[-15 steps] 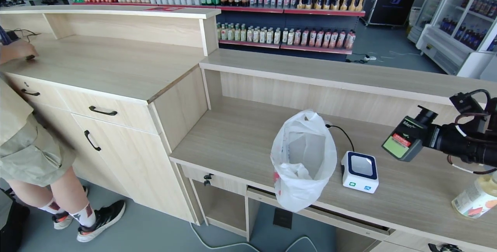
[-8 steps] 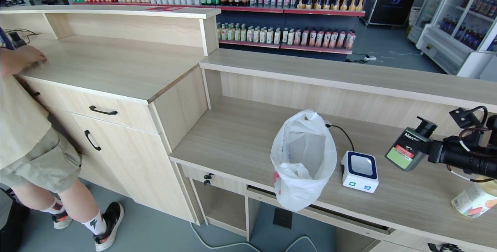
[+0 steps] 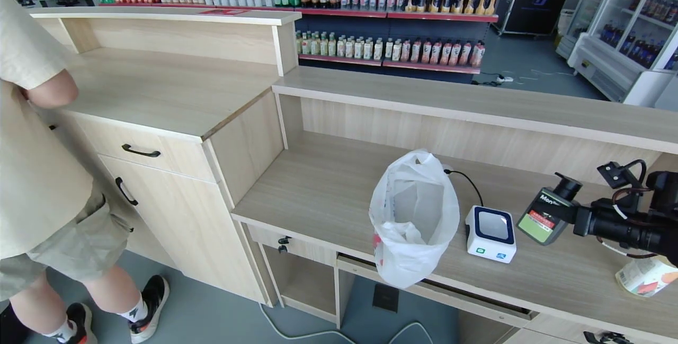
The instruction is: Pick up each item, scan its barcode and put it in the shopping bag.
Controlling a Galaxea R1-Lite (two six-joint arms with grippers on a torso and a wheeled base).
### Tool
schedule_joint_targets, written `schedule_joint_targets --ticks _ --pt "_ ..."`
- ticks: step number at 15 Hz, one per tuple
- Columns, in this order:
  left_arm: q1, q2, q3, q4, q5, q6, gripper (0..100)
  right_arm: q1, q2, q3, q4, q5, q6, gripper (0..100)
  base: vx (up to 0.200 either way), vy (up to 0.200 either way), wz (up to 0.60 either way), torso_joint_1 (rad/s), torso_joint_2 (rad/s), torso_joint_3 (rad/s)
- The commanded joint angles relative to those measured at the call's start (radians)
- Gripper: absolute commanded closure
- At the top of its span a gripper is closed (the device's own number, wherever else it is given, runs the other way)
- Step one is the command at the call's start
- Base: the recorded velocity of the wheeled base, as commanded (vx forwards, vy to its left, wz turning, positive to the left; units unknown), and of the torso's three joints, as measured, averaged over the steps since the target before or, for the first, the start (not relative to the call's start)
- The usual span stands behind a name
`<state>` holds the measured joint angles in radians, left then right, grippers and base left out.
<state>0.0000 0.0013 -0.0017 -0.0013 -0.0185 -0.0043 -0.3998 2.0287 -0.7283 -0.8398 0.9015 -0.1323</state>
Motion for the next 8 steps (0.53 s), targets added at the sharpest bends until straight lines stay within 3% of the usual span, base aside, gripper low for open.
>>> schedule_joint_targets --ticks 1,8 --pt "0.0 0.0 0.0 0.0 0.0 0.0 0 0.01 0.011 -0.005 -0.002 -0.001 0.002 100 0.0 0.0 0.0 0.0 0.0 0.0" --pt "0.0 0.0 0.0 0.0 0.0 0.0 0 0.009 0.081 -0.099 -0.013 -0.009 -0.001 100 0.0 0.0 0.0 0.0 0.0 0.0"
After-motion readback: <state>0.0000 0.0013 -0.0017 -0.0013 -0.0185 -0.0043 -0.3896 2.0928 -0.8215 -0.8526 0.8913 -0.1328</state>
